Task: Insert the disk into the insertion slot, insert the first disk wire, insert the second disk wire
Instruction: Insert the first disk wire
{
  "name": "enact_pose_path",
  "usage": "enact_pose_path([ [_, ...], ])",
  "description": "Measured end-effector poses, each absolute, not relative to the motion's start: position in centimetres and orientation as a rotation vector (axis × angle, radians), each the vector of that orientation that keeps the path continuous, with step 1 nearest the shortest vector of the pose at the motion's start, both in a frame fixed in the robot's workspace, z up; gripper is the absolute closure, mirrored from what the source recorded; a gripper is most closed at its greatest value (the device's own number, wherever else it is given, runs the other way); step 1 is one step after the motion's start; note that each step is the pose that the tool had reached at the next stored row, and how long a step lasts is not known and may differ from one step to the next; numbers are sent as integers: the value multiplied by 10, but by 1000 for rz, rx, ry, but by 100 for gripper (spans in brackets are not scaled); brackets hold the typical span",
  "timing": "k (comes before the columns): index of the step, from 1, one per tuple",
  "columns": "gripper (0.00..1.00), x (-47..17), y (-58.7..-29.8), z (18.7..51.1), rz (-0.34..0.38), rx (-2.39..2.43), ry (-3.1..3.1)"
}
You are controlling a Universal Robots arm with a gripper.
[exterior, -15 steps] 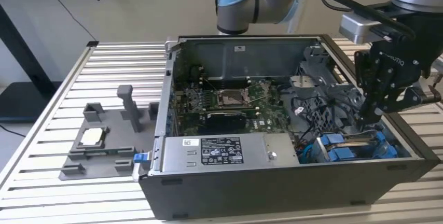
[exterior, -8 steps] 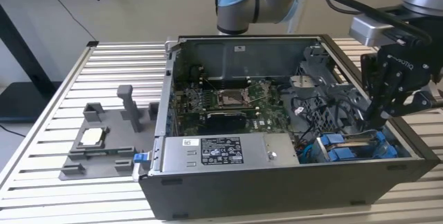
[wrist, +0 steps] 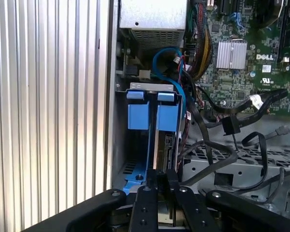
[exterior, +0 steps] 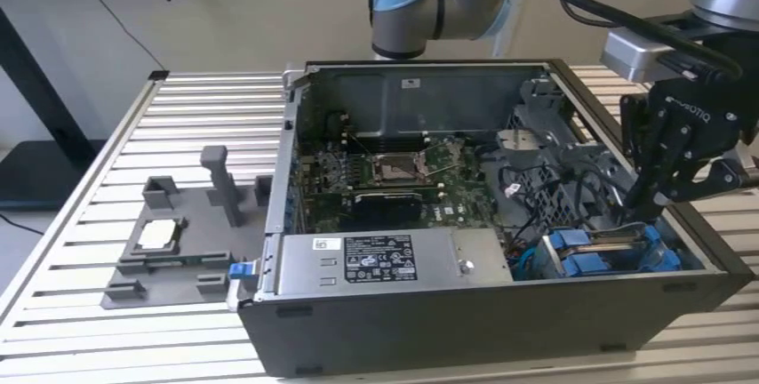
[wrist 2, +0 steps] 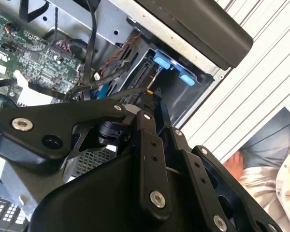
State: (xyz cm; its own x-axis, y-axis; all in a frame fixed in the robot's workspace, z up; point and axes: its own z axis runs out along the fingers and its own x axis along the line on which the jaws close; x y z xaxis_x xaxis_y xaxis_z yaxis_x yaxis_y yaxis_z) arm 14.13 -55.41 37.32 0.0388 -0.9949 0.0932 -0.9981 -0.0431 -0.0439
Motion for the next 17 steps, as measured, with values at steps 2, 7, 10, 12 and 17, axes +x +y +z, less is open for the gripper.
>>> enact_pose_path([
  [2, 81, 141, -554, 373, 152, 2240, -2150],
  [7, 81, 141, -554, 372, 147, 2238, -2152],
  [10, 81, 141, -554, 372, 111, 2254, -2170],
  [12, 81, 141, -554, 371, 82, 2268, -2184],
  [17, 81, 142, -556, 369, 50, 2264, -2185],
])
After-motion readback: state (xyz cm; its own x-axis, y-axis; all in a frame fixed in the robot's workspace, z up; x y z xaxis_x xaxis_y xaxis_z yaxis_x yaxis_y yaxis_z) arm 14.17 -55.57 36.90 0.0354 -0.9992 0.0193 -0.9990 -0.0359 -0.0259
